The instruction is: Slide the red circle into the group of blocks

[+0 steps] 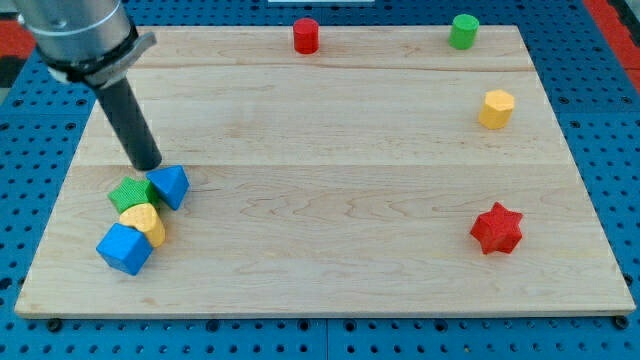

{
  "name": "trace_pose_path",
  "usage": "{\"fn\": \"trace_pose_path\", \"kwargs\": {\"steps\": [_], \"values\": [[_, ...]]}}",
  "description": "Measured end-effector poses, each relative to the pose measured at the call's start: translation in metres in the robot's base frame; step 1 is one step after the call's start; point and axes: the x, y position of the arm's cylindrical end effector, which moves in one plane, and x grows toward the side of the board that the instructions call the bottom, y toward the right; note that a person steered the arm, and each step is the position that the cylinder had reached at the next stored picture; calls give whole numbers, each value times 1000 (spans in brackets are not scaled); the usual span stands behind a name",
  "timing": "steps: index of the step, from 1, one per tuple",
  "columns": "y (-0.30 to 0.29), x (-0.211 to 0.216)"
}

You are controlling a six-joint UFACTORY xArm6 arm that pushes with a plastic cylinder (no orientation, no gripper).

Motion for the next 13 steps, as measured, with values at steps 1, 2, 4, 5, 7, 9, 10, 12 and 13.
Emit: {"fn": "trace_pose_path", "kwargs": {"steps": [1,2,4,5,7,9,10,12,13], "values": [[42,-76],[133,-126],[229,-231],[231,-235],[195,-232],[102,-234],[80,-214],[155,-231],[182,-228]]}}
